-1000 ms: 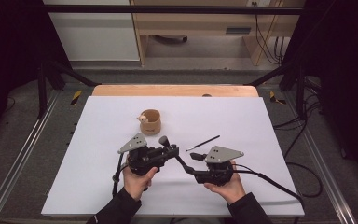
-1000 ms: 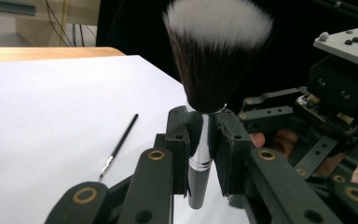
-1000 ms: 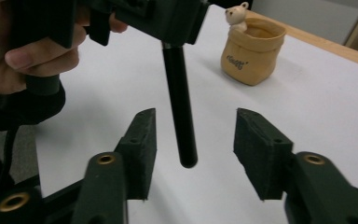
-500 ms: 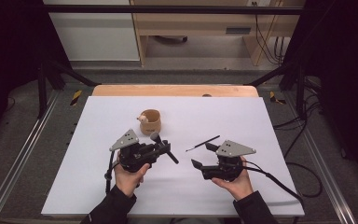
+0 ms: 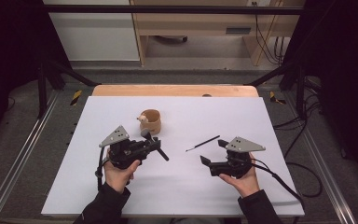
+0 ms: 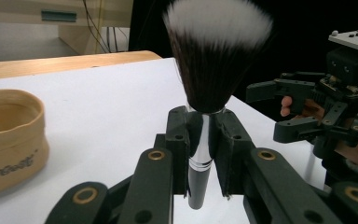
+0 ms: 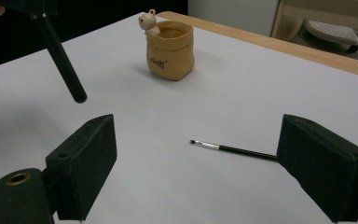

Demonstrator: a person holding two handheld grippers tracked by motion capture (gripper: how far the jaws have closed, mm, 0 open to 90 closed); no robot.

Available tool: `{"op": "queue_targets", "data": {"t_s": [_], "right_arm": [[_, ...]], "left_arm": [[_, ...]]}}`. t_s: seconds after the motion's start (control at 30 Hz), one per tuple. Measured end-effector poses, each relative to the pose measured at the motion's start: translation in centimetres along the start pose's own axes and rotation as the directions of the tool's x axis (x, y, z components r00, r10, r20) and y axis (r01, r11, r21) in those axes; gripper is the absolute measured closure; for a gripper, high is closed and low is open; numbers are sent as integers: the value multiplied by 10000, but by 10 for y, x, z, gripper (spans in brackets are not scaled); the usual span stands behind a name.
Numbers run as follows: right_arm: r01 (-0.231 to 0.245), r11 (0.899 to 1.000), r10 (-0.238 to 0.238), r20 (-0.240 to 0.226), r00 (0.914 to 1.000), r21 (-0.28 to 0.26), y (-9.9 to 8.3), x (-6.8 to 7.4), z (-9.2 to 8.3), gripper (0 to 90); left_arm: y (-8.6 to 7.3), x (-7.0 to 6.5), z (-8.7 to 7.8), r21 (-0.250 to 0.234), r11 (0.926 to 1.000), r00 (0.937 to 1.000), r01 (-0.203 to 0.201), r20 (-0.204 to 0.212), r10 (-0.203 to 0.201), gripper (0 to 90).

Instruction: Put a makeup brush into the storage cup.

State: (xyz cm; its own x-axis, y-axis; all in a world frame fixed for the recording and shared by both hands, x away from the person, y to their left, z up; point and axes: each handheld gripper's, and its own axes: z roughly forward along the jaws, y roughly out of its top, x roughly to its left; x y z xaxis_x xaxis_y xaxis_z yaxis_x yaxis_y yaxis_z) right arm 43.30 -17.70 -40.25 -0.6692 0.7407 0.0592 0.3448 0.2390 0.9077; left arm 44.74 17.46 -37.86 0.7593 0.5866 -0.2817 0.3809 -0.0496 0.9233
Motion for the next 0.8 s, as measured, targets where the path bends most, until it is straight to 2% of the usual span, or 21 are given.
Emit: {"op": "queue_targets", "data": {"t_s": [0.43,0.8], "right_arm": [[-328,9993,336,429,9985,-184,-3,-17,-13,109],[-549,9983,562,822,9950,-183,-8,-28,-19,95]], "left_arm": [[5,9,-9,150,9999,9982,-5,-592,14,765],[8,13,-12,243,9997,9958,-33,-910,55,765]]}}
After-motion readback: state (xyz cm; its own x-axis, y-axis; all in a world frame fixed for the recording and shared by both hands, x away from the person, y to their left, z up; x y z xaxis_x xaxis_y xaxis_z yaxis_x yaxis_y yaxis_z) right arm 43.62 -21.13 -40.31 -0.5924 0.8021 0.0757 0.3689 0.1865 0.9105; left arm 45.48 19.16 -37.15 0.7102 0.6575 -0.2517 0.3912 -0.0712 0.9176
